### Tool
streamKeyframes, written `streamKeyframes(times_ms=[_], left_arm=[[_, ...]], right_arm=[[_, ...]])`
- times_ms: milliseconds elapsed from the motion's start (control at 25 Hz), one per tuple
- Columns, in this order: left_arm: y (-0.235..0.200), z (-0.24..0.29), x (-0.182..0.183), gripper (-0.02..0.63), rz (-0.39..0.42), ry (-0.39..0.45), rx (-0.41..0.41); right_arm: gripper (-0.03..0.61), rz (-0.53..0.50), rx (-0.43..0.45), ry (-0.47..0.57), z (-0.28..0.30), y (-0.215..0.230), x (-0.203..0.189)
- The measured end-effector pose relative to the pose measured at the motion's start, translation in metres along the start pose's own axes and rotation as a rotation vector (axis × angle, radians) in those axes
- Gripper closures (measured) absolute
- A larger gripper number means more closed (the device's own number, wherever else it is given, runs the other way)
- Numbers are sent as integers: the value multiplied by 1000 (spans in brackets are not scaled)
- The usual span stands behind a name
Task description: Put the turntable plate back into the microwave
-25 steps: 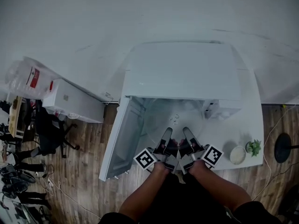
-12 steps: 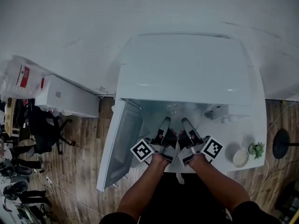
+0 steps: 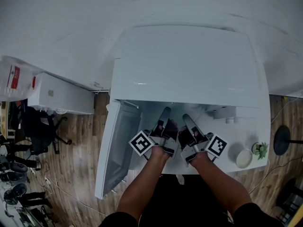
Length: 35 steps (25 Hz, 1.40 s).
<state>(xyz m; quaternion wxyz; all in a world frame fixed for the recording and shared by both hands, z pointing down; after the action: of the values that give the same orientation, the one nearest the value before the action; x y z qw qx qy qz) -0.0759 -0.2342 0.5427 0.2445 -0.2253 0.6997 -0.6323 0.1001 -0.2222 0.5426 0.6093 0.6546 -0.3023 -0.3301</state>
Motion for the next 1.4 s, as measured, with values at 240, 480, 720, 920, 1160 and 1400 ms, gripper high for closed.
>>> streamKeyframes(times_ms=[240,480,720,920,1160,1400], left_arm=[[-4,0,3,560,60,-29,15],[-10,-13,-4,552,42,-25,22],[-17,-7,1,561,-29,-7,-37],[-22,3,7,558,-30,-2,-41],[-27,14,14,552,-65,9,-6],[-29,21,22,543,-68,-8,-3]], right_arm=[[532,23,53,21,7,10,7],[526,3,45,41,16,16,18],[518,-16,23,66,21,18,20],[520,-21,-50,32,17,17,20],[513,63,-59,33,18,23,24],[509,103,-25,56,25,26,30]])
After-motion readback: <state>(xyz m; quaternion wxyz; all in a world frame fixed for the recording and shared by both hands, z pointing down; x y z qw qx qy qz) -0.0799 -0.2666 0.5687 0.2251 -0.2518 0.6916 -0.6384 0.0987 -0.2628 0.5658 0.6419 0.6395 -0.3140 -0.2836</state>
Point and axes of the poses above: the fingertips, and each gripper's own axes: z forward along the fingers, y to its right, x out of its top, the point moved 10 cm from there along -z, backward along the fingers, and after that the axes turned 15 degrees about -y, right-handed, at the moved point
